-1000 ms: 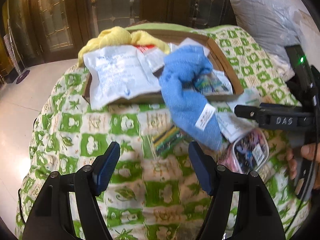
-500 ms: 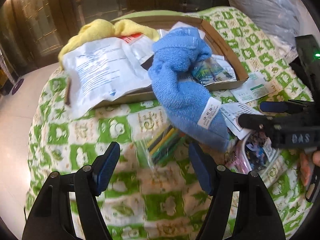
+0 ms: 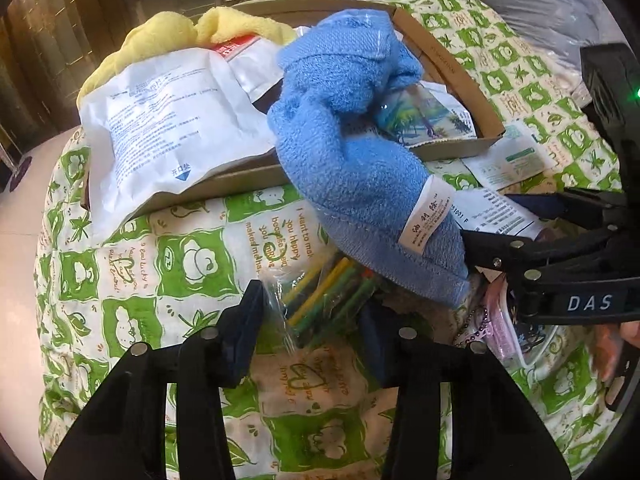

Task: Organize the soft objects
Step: 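Move the left tool down toward the clear bag of coloured pencils, then grasp the pencil bag with the left tool while the right tool grasps a white printed sachet, then carry the pencil bag and sachet toward the cardboard tray with both tools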

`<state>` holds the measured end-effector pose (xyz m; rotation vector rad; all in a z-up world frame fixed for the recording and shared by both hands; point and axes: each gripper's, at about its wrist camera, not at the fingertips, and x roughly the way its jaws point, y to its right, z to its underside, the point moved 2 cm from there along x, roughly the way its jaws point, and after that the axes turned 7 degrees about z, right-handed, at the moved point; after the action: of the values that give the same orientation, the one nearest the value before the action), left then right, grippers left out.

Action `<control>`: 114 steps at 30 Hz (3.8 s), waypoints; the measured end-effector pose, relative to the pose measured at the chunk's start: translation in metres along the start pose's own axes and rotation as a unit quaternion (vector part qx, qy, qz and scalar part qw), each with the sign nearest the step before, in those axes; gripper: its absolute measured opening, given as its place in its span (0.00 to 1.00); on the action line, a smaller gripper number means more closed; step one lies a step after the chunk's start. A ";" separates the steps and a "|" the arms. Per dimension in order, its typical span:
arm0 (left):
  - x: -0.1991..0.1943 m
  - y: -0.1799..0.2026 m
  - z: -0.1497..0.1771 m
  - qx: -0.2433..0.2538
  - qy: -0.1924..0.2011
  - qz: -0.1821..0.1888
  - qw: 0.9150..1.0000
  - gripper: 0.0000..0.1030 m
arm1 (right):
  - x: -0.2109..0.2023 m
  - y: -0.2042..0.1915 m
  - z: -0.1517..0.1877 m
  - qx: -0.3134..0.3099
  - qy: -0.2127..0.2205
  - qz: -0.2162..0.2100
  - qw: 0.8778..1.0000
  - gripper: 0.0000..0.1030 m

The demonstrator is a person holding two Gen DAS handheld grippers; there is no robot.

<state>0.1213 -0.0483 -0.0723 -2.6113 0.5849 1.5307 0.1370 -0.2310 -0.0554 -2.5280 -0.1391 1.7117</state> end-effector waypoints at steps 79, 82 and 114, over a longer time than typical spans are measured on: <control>-0.078 -0.016 0.005 -0.016 0.063 0.026 0.998 0.20 | -0.099 0.008 0.011 0.005 0.118 0.065 0.991 0.43; -0.081 -0.015 -0.001 -0.013 0.068 0.024 0.997 0.20 | -0.103 0.005 0.009 0.000 0.126 0.075 0.989 0.43; -0.071 -0.032 -0.103 0.020 0.101 0.006 0.995 0.20 | -0.069 -0.014 -0.062 -0.046 0.175 0.122 0.976 0.43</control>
<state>0.1872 -0.0226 0.0359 -2.7561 0.6383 1.2505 0.1688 -0.2273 0.0325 -2.9738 0.1235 1.3184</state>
